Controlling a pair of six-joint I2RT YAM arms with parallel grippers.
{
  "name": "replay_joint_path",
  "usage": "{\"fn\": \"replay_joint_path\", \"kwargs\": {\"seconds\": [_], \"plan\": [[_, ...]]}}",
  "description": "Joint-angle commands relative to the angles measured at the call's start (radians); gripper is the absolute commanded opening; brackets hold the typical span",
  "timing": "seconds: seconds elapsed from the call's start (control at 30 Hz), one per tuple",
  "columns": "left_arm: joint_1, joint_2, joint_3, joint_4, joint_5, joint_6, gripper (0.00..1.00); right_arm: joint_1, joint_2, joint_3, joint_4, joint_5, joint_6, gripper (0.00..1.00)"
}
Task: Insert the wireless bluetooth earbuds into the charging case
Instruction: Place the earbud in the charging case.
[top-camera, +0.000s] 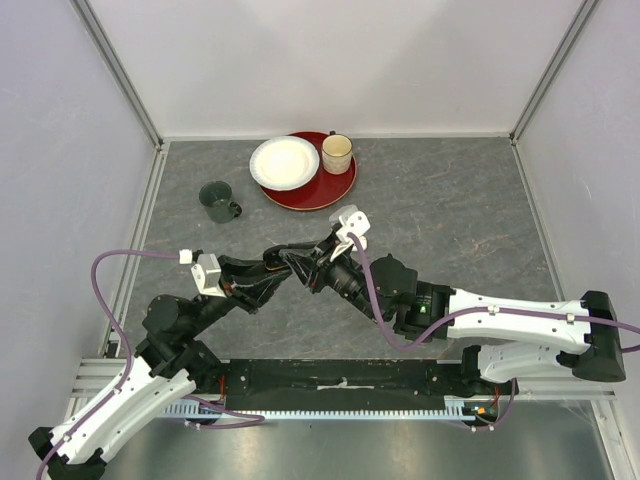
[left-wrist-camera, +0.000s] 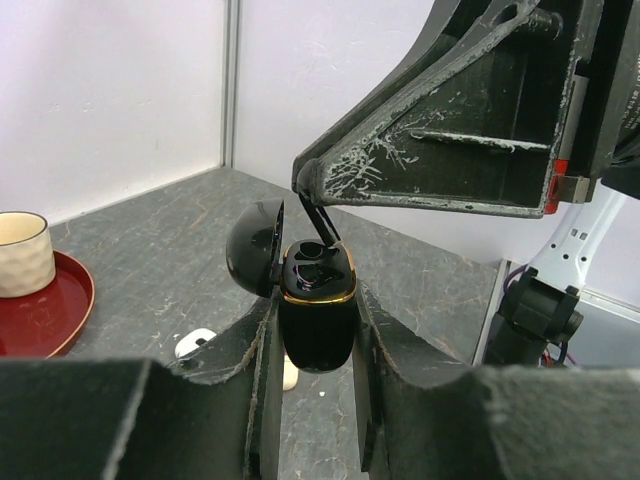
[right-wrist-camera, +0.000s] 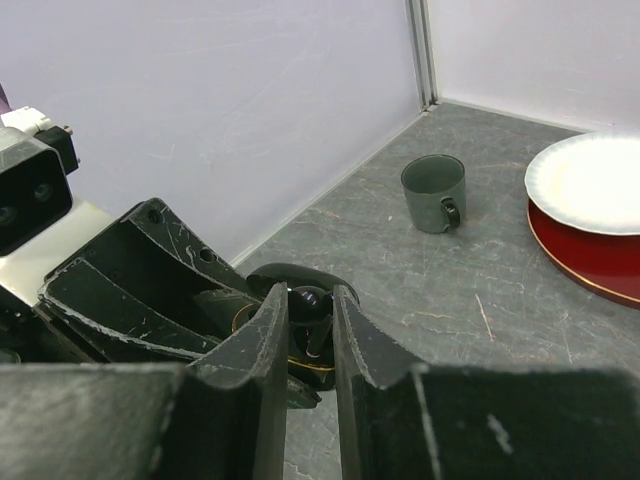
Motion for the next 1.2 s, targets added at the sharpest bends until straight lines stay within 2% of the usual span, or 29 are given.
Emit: {"fn": "replay_joint_path", "kwargs": {"seconds": [0.0,0.5,0.8,1.17], "plan": [[-0.005,-0.01,0.0,0.074,0.026,-0.024,0.02,0.009,0.014,0.007,0.054,0.001,-0.035,0.0],[-0.005,-0.052,-0.019,0.087,-0.011,-0.032,0.02,0.037,0.0,-0.037,0.095,0.049,-0.147,0.0],[-0.005,-0.055,-0.019,0.085,-0.02,-0.027,0.02,0.046,-0.008,-0.05,0.094,0.006,-0.207,0.0],[-0.005,-0.072,-0.025,0.091,-0.036,-0.029,0.02,0.066,-0.011,-0.076,0.1,0.029,-0.251,0.0]]}}
